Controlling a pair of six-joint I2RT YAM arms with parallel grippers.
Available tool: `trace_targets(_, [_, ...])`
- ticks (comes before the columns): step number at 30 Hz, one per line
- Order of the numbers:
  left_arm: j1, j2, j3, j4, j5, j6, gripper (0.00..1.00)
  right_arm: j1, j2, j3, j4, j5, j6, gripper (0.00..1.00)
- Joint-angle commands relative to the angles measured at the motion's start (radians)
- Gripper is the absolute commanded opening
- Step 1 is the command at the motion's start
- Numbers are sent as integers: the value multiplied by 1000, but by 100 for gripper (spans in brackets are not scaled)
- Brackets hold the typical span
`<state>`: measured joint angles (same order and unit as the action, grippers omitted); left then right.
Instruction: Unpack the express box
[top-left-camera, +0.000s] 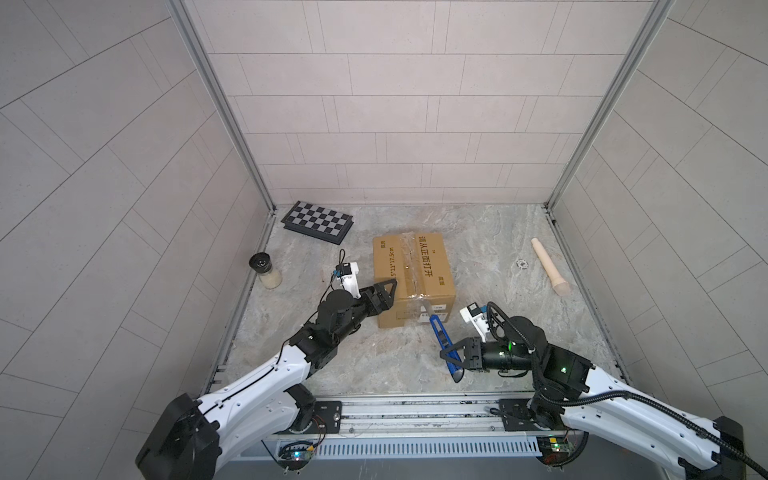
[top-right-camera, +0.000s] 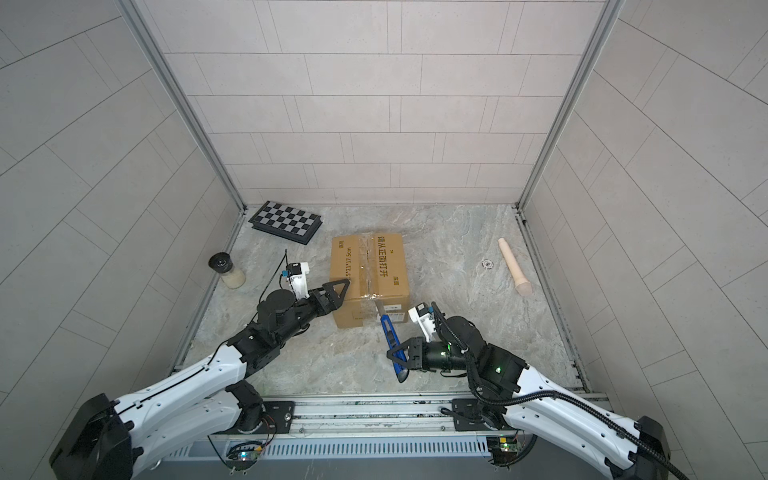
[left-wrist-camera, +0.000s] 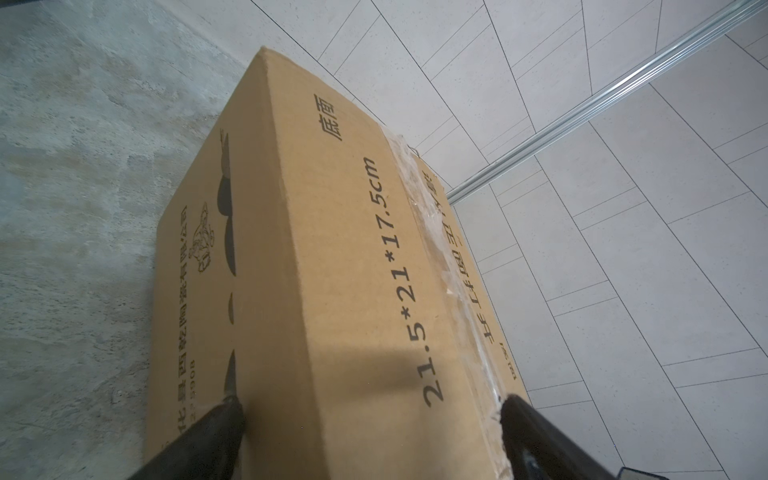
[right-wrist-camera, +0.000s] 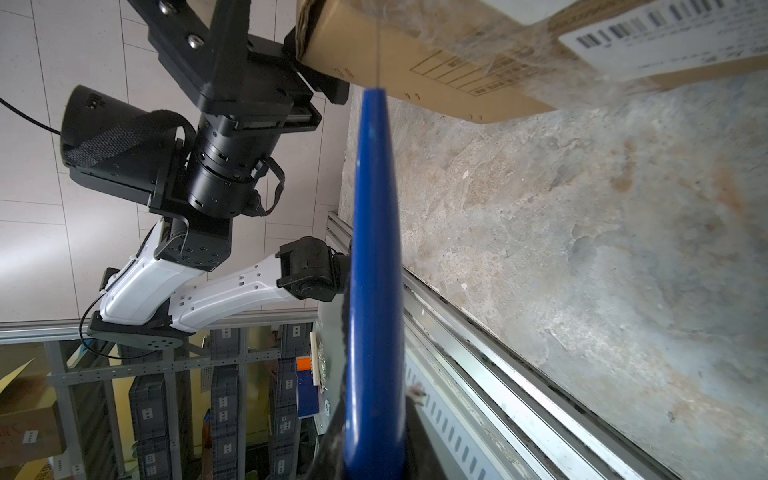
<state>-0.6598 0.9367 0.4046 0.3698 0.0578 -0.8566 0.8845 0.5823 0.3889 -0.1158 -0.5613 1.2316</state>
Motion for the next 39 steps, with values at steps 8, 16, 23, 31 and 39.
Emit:
trace_targets(8, [-8, -7, -15, 27, 5, 0, 100, -5, -30, 36, 4, 7, 5, 0])
trace_targets(16, [-8, -3, -13, 27, 7, -1, 100, -5, -37, 33, -1, 9, 5, 0])
trace_targets(23, [-8, -1, -12, 29, 7, 1, 100, -8, -32, 39, -1, 12, 0, 0])
trace_targets(31, [-8, 3, -13, 32, 8, 2, 100, -20, -17, 41, 4, 4, -5, 0])
trace_targets(39, [-8, 10, -11, 34, 14, 7, 100, -30, -8, 49, 17, 2, -5, 0])
